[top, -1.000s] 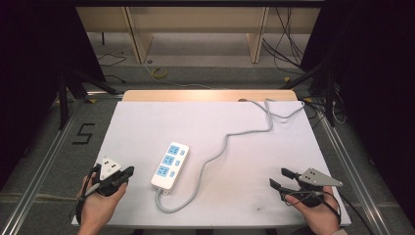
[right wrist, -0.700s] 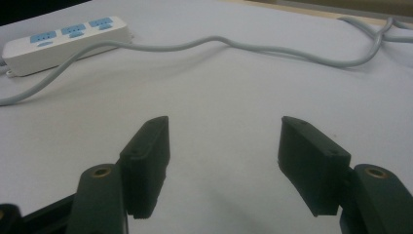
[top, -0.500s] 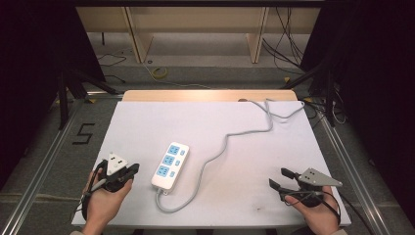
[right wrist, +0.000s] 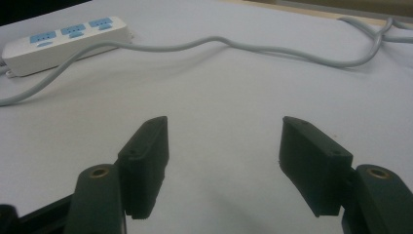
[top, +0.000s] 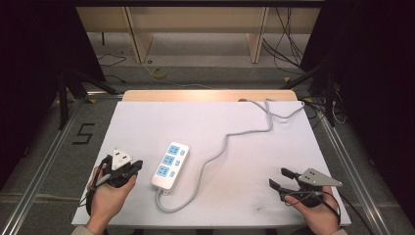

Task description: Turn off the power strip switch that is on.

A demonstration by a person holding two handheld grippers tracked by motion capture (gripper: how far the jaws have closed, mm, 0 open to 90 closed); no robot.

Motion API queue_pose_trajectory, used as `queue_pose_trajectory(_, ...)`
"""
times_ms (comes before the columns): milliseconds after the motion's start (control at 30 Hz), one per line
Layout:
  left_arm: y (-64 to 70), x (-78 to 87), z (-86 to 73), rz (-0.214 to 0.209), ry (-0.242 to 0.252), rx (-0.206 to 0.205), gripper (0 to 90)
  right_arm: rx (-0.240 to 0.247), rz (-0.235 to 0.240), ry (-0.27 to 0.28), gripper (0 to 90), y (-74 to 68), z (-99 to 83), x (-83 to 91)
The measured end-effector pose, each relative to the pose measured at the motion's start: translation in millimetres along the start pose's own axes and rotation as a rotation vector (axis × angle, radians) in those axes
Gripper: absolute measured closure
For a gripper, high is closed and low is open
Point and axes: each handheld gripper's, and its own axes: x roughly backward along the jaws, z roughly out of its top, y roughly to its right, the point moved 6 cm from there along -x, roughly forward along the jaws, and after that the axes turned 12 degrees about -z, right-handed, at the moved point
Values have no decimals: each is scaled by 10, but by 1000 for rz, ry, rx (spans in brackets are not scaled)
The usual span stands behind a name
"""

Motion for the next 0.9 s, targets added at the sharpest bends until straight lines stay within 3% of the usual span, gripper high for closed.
queue_pose_trajectory(900,199,-182,170,-37,-96,-63,895,10,-3,-15,363,3,-16,-6)
